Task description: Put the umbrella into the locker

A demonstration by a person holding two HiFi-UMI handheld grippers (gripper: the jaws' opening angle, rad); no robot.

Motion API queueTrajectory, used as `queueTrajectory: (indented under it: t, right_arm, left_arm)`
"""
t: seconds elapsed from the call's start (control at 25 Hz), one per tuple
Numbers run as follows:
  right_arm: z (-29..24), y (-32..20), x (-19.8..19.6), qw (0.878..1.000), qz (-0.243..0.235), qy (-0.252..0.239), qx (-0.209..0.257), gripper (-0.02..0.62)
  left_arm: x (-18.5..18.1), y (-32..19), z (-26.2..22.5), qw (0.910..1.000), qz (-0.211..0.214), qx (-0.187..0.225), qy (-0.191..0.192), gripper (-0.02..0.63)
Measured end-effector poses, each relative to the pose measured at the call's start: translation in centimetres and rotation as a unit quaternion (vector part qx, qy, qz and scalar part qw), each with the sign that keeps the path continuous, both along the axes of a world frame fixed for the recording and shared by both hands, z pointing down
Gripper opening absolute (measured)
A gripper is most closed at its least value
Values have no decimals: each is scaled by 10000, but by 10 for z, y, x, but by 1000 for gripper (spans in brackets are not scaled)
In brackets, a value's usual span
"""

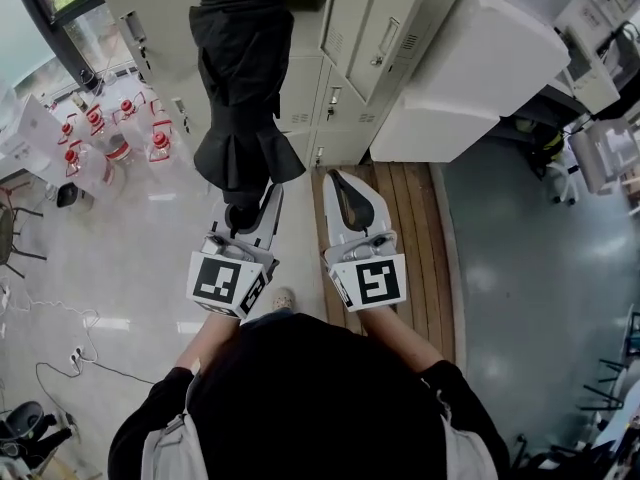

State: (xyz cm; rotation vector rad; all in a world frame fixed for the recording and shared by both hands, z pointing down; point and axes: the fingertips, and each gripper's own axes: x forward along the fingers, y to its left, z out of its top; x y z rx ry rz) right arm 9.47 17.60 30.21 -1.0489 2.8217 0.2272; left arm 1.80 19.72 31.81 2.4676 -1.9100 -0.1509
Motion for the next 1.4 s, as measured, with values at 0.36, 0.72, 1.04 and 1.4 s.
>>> queueTrajectory:
  t: [0.36, 0.72, 1.04, 1.4]
  right_arm:
    - [11, -21, -26, 9999, 96, 91, -94, 2]
    - [18, -75, -52, 9999, -95, 23, -79, 2]
    - [17, -162, -75, 9995, -299, 128, -30, 2]
    - [19, -244, -95, 9974, -656, 251, -129, 2]
  left_arm:
    - [-24, -27, 15, 9997, 173, -150, 71, 57]
    - [-46, -76, 31, 9996, 58, -251, 95, 57]
    - [-60, -154, 38, 9992, -34, -381, 113, 57]
    - [-67, -229, 57, 9970, -206, -729, 164, 57]
